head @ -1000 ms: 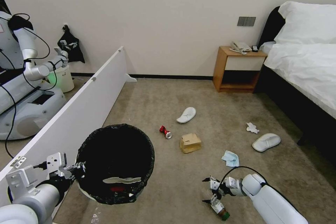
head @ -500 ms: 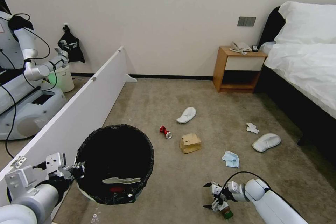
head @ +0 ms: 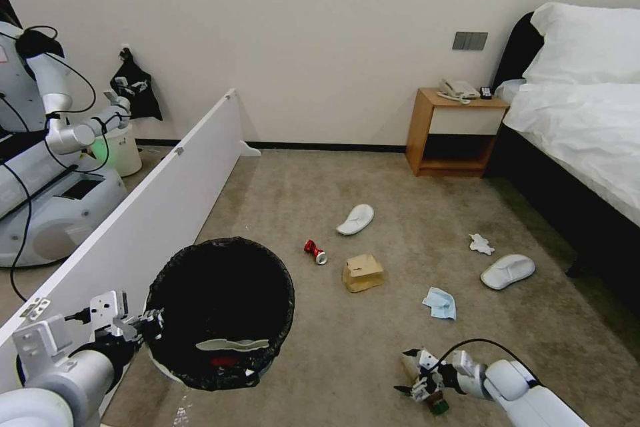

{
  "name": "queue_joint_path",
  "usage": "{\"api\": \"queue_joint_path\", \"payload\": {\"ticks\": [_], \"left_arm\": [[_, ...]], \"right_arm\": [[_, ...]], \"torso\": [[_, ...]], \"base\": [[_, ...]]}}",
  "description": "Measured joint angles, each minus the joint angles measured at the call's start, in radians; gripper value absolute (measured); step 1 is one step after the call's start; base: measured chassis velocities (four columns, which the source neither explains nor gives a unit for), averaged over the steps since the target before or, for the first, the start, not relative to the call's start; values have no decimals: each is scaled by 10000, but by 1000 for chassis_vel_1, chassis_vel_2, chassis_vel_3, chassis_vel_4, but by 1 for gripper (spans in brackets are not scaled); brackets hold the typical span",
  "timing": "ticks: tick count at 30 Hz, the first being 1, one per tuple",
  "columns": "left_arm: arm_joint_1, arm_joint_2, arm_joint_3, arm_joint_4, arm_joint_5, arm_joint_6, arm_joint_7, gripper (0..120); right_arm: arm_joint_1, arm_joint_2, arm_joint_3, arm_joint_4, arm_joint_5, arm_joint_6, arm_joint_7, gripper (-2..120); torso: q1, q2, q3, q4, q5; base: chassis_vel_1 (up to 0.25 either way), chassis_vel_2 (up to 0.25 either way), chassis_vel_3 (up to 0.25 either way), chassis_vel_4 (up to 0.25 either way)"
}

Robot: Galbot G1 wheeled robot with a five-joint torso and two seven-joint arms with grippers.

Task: Pick up the trash bin, then pick up the garbage from the floor and place it into the trash bin.

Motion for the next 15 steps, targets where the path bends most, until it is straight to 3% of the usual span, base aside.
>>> {"api": "queue_joint_path", "payload": {"ticks": [8, 15], "left_arm": [[-27, 1, 36, 32, -5, 0, 15, 2], [-17, 31, 51, 28, -3, 0, 17, 2]], "right_arm": [[-327, -382, 325, 427, 7, -73, 508, 100], [-714, -407, 385, 626, 749, -573, 614, 100]], "torso": [[0, 0, 0, 2, -3], [0, 0, 0, 2, 0]], "base": [[0, 0, 0, 0], [0, 0, 0, 0]]}}
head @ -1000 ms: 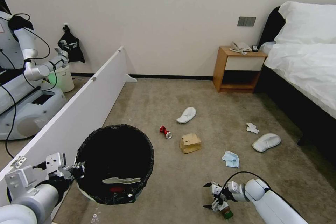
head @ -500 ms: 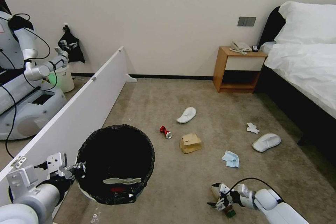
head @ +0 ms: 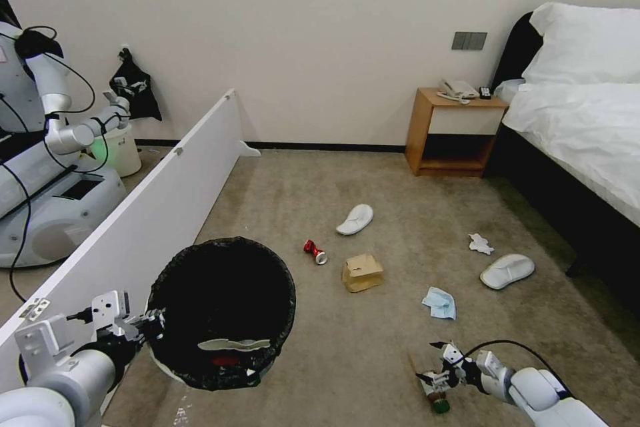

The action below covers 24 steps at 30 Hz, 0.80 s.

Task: Pick up the trash bin, then pick up the garbage from the floor and place it into the trash bin.

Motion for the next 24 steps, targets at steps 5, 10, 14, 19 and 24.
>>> {"api": "queue_joint_path", "payload": {"ticks": [5, 10, 14, 19, 24], "left_arm": [[25, 20, -17, -20, -1, 0, 0, 2], [34, 46, -54, -19, -16, 0, 0, 2], [30, 46, -46, -9, -20, 0, 0, 2], [13, 54, -32, 20, -21, 0, 0, 2], [-2, 78, -27, 50, -34, 0, 4, 2]], "right_arm": [[-174, 62, 30, 65, 542, -247, 96, 100], [-314, 151, 74, 95, 1180, -443, 223, 100], [-491, 206, 195, 184, 2198, -779, 396, 100], [-572, 279, 338, 170, 2751, -998, 505, 100], [-623, 429, 434, 34, 2964, -1208, 603, 100]], "torso": [[0, 0, 0, 1, 0], [0, 0, 0, -1, 0], [-1, 0, 0, 0, -1], [0, 1, 0, 0, -1], [0, 0, 0, 0, -1]], "base": [[0, 0, 0, 0], [0, 0, 0, 0], [0, 0, 0, 0], [0, 0, 0, 0], [0, 0, 0, 0]]}}
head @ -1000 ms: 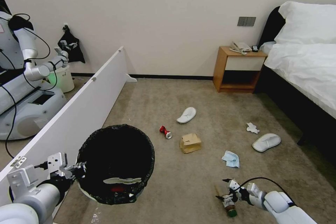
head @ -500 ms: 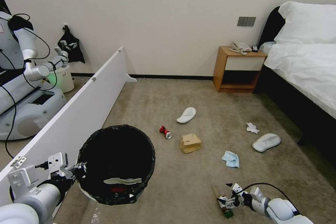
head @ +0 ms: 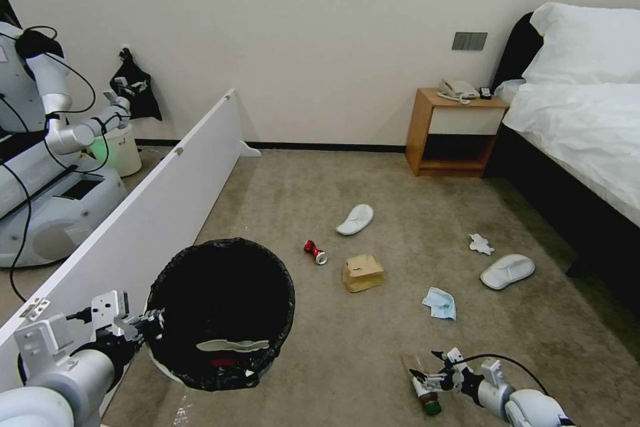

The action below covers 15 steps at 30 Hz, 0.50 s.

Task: Pick up the trash bin, then pick up the garbage from the floor and place it into the trash bin.

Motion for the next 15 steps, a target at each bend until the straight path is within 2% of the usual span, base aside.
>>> {"api": "queue_joint_path", "payload": {"ticks": [15], "left_arm": [[18, 27, -65, 41, -52, 0, 29, 2]], "right_arm": [[30, 501, -114, -480, -48, -126, 160, 100]], "torso": [[0, 0, 0, 1, 0]], "base": [[0, 0, 0, 0]]}}
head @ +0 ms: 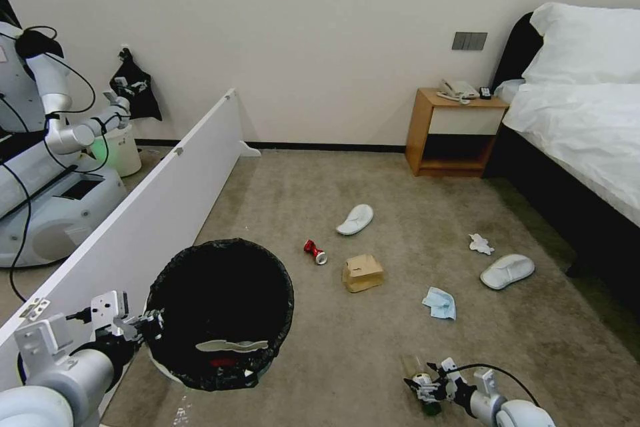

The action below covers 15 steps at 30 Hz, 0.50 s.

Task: Pick up the trash bin, then pick up the garbage from the floor and place it into the trash bin.

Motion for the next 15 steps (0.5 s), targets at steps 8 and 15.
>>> {"api": "queue_joint_path", "payload": {"ticks": [8, 15], "left_arm": [[-1, -7, -4, -6, -5, 0, 5, 2], [15, -24, -15, -24, -9, 0, 13, 2]], "right_arm": [[-22, 21, -74, -17, -46, -151, 72, 99], [-126, -5, -35, -74, -427, -184, -48, 76]], "torso": [[0, 0, 0, 0, -1], [0, 1, -1, -2, -7]], "base": [[0, 0, 0, 0], [0, 0, 0, 0]]}}
